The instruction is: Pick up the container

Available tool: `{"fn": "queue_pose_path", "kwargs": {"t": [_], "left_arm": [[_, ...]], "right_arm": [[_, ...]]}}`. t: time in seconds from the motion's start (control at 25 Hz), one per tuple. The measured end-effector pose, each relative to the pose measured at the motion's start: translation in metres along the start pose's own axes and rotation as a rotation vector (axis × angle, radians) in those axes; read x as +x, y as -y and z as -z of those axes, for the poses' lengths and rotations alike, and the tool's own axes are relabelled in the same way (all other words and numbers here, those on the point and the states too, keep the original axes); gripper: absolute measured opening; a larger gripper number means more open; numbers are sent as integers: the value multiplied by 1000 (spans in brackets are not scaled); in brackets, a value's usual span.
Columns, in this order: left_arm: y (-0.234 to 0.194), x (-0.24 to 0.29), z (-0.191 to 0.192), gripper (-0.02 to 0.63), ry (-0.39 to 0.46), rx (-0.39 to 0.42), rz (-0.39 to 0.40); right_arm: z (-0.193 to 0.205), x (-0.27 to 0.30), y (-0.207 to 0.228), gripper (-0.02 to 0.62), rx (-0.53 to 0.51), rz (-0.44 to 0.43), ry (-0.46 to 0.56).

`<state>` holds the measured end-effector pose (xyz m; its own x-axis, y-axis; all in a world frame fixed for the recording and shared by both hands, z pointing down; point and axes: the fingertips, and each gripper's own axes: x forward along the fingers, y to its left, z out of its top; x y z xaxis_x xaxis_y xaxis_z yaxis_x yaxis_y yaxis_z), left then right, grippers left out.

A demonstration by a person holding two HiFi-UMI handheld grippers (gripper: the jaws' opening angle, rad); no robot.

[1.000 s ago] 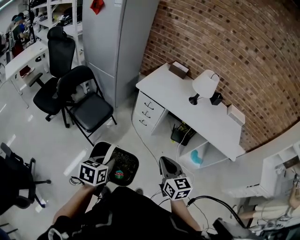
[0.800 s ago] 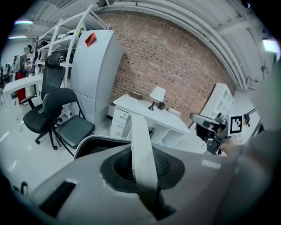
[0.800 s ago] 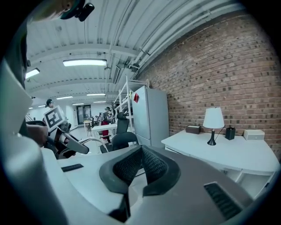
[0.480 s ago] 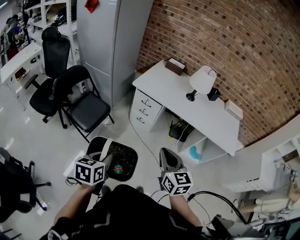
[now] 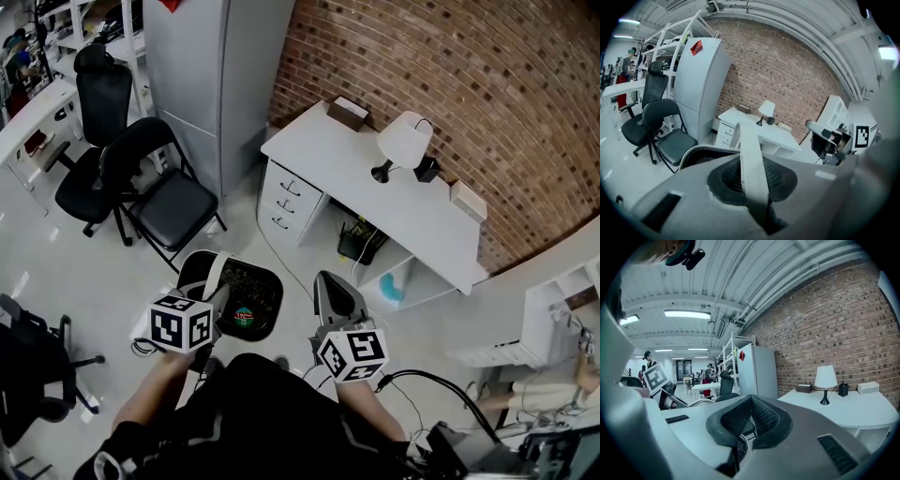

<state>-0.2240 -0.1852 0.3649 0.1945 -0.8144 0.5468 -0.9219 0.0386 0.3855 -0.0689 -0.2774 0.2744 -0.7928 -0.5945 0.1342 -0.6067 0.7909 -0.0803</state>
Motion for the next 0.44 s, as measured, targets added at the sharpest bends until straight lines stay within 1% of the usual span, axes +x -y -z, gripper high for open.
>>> {"fn": "queue_pose_path", "kwargs": {"t": [0.12, 0.44], "left_arm": [[3, 2, -7, 43, 5, 16, -3], [11, 1, -17, 44, 26, 55, -5]], "right_arm": [[-1, 2, -1, 8, -2, -4, -2], [4, 1, 11, 8, 5, 21, -7]]}}
